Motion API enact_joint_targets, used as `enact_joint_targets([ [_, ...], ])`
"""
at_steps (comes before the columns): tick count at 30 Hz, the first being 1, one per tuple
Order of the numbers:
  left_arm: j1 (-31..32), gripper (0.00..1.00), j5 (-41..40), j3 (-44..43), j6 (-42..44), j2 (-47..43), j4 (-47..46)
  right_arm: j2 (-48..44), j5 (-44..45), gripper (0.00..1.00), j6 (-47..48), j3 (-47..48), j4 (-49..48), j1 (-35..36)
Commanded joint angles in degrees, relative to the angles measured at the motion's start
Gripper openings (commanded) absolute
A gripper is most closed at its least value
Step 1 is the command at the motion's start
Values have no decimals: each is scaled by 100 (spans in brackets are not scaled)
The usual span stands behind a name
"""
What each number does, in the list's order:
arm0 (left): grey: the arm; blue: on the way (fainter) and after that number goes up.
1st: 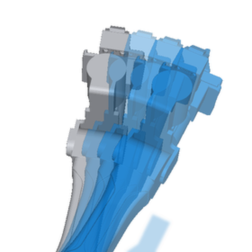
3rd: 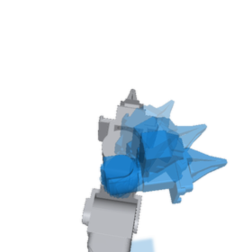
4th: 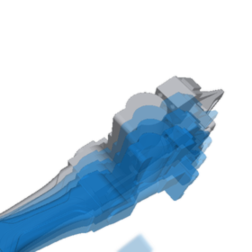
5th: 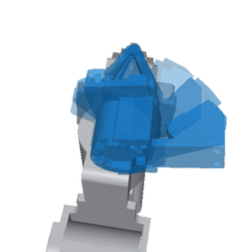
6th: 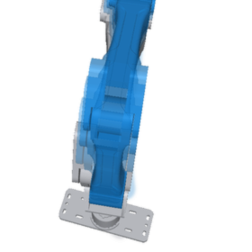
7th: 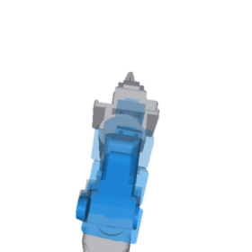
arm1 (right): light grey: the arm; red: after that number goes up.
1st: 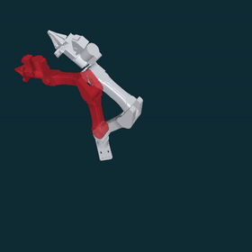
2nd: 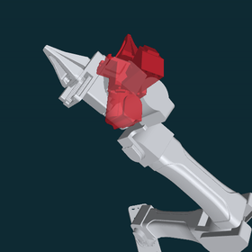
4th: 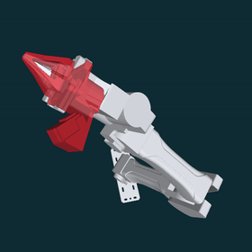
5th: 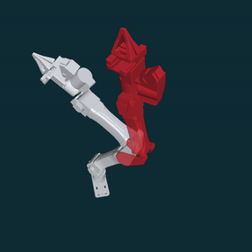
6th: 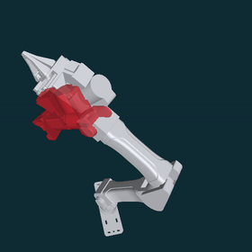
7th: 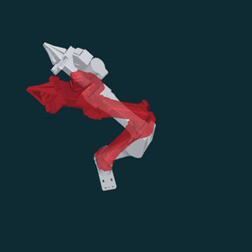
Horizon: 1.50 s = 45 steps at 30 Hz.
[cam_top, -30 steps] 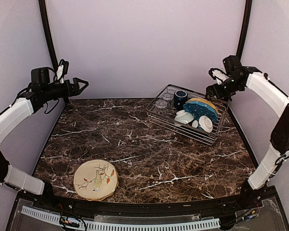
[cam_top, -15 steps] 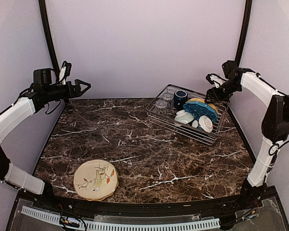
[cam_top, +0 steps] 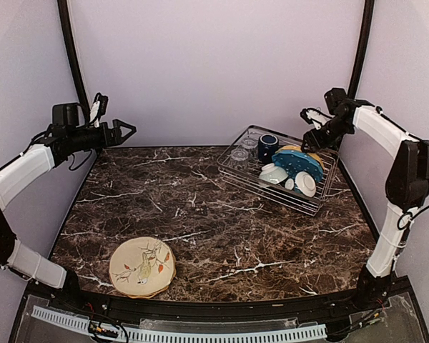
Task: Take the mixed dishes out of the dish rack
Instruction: Grab the plate from the dish rack.
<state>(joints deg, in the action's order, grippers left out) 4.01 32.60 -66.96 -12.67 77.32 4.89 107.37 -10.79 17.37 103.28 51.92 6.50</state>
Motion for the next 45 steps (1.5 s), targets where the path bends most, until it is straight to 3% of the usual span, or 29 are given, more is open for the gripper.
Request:
enact_joint_targets([
  [1,-30,99,108,107,-43,-14,41,401,1848,67,298,-245,-306,-35],
  [13,-27,99,164,113,-138,46,13,-154,1743,63,866,-1101,-652,-140],
  [30,-32,99,234,148,-223,53,-78,332,647,52,1458,-452,-1442,141],
  [37,-24,99,249,149,-204,15,-78,419,522,32,1757,-395,-1373,263],
  [45,-27,99,340,178,-262,8,-160,360,1007,13,2016,-244,-1282,289],
])
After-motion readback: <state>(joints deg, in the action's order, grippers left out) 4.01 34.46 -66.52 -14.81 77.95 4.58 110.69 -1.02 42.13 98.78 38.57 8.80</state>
